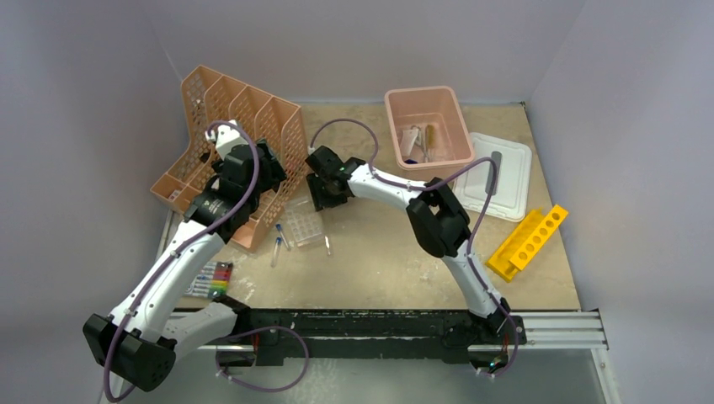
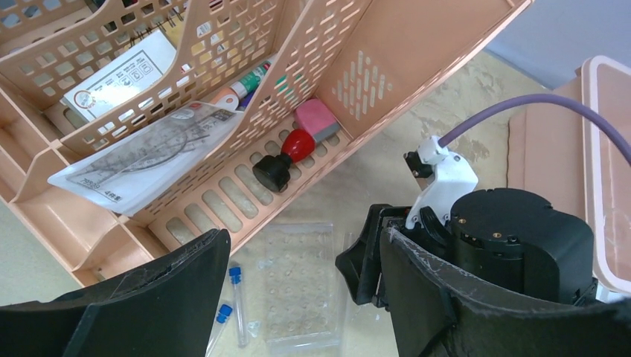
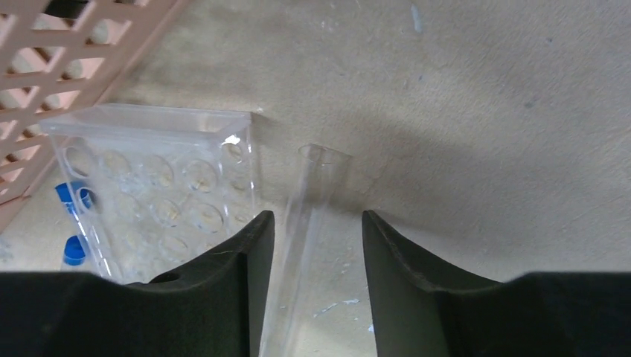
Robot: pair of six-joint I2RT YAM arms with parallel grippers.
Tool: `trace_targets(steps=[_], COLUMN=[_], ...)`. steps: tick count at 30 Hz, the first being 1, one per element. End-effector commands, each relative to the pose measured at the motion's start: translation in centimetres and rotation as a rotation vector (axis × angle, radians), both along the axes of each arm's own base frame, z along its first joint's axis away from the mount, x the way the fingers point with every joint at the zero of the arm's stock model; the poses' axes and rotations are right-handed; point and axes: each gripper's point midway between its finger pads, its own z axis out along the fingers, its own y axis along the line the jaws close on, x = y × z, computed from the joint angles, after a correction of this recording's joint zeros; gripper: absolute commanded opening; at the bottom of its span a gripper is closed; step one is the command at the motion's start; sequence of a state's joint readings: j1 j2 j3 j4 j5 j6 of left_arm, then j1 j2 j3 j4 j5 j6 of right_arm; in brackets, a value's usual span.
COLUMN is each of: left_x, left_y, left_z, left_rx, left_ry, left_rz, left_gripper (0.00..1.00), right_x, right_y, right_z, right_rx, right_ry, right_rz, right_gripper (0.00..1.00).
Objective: Organize the chemistry lab equipment
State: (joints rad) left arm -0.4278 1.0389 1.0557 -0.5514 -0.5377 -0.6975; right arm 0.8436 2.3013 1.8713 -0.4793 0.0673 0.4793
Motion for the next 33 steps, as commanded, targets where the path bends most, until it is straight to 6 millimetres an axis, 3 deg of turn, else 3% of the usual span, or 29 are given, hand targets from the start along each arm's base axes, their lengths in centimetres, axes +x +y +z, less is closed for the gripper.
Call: trace_targets(steps=[1,8,20,22,33], left_x=[-0.1,-0.3,-0.4,-0.4,-0.2], left_y=[-0.2,-0.3,-0.6,-0.8,-2.8], left_z=[0.9,0.0,-0.1,-0.3,-1.3], left_rx=[-0.025,-0.036,-0.051,-0.060,-0.127], left_ry=[-0.037,-0.032,-0.035,-0.031,-0.028], left_rz=[-0.008,-0.009,-0.022,-0.028,-0.108], left_gripper=[0.73,0.73,0.73,0.73,0.72], right_x=[0.5,-0.3,0.2,-0.2,2.4], right_y=[0.6,-0.5,-1.3,-1.5,-4.1], right_z=[1.3,-0.8,-0.1,0.7,9.1], right_rx=[-0.009,-0.104,-0.124,-0.109,0.030], right_ry=[-0.028,0.008,-0.025,-0.019,-0.205], right_rz=[-0.033,-0.061,-0.098,-0.108,-0.184], right_gripper=[0.48,0.39,0.19,0.17,0.16])
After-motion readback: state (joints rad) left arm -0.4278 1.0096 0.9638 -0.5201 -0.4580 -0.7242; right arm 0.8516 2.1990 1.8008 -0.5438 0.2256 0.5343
